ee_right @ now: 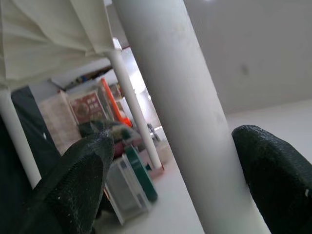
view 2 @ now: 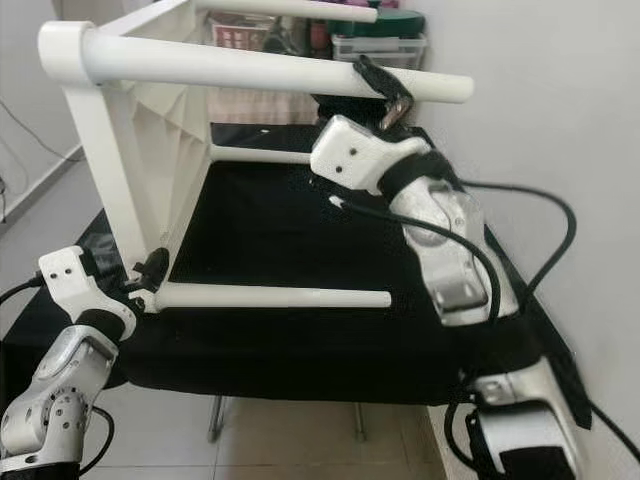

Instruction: Building children table

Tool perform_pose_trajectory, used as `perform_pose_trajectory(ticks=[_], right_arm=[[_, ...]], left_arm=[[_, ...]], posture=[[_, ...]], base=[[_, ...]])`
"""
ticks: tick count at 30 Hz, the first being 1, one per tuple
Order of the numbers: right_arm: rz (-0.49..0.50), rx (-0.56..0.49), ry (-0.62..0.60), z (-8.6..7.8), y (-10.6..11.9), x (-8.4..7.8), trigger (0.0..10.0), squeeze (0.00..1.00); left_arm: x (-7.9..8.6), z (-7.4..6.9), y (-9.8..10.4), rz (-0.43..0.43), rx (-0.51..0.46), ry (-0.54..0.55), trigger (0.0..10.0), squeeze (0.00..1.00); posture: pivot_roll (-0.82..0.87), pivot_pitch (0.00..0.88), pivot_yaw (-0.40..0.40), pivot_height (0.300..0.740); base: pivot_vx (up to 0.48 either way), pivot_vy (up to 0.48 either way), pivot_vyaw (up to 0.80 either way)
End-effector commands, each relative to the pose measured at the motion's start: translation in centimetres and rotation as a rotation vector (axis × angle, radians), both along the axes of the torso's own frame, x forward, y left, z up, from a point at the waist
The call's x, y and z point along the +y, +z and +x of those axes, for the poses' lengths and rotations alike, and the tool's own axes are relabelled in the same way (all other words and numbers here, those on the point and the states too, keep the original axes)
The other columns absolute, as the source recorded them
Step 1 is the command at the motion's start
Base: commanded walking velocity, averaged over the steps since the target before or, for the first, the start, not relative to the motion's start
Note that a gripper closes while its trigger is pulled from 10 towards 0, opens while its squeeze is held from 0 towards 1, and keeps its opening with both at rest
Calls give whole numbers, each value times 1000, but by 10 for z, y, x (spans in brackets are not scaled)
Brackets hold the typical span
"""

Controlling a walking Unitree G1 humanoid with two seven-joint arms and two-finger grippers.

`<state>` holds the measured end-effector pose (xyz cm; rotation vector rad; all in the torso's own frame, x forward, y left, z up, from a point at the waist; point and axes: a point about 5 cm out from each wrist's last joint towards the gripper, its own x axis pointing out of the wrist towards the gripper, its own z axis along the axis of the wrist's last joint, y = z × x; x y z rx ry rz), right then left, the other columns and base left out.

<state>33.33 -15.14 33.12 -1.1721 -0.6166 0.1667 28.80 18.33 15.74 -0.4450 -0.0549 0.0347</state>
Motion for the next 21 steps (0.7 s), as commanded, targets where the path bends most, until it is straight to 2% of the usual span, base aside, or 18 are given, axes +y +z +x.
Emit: perform_pose_trajectory(ticks=[1,7,16,17,18,19,20,21], right_arm=[[-45,32,-28,4,-3,-1,10000,0],[-86,27,-71,7,7,-7,10000,0],[-110,47,-127,10,12,-15,9882,0],[-110,48,-133,10,12,-15,5882,0],[-110,48,-133,10,12,-15,5882,0],[-111,50,-136,10,13,-16,4275,0],[-111,50,-136,10,13,-16,4275,0],[-110,51,-138,10,13,-16,0,0]], left_arm=[[2,0,-1,-22,12,12,10000,0],[2,2,-3,-66,21,10,10000,0],[5,16,-6,-146,29,17,10000,0],[5,18,-7,-151,32,18,10000,0],[5,18,-7,-151,32,18,10000,0],[5,21,-8,-142,33,19,10000,0],[5,21,-8,-142,33,19,10000,0],[6,24,-8,-137,33,20,10000,0]], posture=[[8,4,-43,740],[-2,6,-52,740],[-13,16,-65,740],[-18,18,-65,740],[-18,18,-65,740],[-20,20,-66,740],[-20,20,-66,740],[-20,22,-67,740]], base=[[0,0,0],[0,0,0],[0,0,0],[0,0,0],[0,0,0],[0,0,0],[0,0,0],[0,0,0]])
